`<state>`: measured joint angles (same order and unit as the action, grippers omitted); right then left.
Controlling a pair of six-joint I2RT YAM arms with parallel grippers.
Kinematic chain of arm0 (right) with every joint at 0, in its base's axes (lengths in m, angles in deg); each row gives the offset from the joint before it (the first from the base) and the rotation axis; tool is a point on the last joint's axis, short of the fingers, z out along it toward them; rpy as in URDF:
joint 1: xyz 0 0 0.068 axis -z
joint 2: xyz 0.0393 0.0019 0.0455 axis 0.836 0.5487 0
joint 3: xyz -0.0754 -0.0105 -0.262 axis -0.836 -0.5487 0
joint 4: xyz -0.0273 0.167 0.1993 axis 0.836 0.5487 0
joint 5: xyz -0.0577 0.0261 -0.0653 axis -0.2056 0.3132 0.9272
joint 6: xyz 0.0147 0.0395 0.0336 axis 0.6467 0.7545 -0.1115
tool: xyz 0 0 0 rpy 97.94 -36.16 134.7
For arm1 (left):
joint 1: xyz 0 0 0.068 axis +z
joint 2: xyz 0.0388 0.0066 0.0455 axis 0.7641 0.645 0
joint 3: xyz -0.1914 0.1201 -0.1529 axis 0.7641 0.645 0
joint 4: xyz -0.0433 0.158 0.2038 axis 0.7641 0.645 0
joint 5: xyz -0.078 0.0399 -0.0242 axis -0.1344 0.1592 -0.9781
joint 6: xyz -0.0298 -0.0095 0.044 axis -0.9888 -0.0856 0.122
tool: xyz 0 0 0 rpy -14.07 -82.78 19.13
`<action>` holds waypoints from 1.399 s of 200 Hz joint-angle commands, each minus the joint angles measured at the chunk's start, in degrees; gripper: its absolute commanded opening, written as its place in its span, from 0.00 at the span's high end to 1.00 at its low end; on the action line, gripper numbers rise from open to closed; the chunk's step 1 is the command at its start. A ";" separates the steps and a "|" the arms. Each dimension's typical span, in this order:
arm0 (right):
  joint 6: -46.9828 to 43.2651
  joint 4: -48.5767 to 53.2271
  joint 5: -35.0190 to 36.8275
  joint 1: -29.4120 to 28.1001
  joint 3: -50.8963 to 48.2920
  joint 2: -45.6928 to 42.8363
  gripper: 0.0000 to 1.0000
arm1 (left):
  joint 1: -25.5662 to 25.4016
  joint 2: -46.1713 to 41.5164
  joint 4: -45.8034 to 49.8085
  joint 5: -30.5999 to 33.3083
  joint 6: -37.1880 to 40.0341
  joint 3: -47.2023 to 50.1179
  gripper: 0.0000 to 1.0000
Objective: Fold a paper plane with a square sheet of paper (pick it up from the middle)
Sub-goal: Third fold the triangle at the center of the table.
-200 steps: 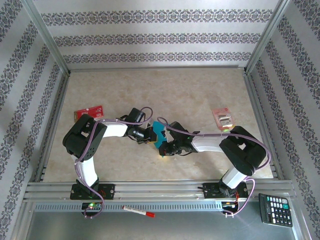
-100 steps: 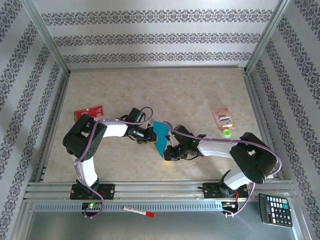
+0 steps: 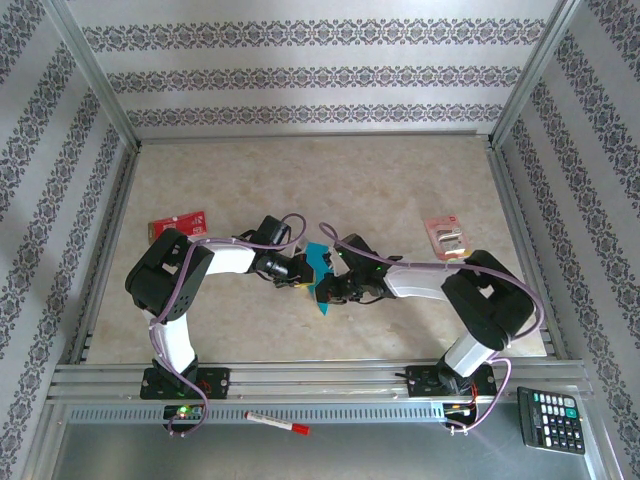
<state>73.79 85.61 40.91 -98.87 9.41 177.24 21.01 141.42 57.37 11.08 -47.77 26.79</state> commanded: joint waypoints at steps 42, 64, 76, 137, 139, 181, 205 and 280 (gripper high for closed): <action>0.30 -2.23 -0.19 0.38 -4.08 2.62 1.00 | 0.32 2.34 11.07 11.01 1.43 1.63 1.00; -0.24 -2.09 0.12 0.99 -5.50 2.80 1.00 | 0.33 1.48 10.99 9.64 0.99 0.83 0.99; -0.49 -1.96 0.39 1.12 -5.88 2.98 1.00 | 0.26 0.48 10.74 8.32 0.56 -0.01 0.96; -0.54 -2.26 1.19 1.13 -6.17 3.30 1.00 | -1.32 -6.58 4.09 2.32 -5.91 3.55 0.87; -0.59 -2.23 1.19 1.05 -6.17 3.32 1.00 | -1.46 -6.67 3.68 2.16 -6.16 3.89 0.87; -0.78 -1.67 1.45 1.15 -6.33 3.72 1.00 | -3.08 -6.45 -1.42 -1.27 -9.23 4.39 0.94; -0.69 -1.76 1.42 1.11 -6.60 3.67 1.00 | -3.27 -5.38 -2.63 -1.42 -9.94 3.96 0.95; -0.86 0.80 2.27 1.15 -6.26 3.98 1.00 | -1.95 -1.26 0.63 2.27 -7.72 2.75 0.96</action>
<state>74.18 79.01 39.58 -98.06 5.06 178.98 18.35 138.25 56.50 11.11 -56.60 30.18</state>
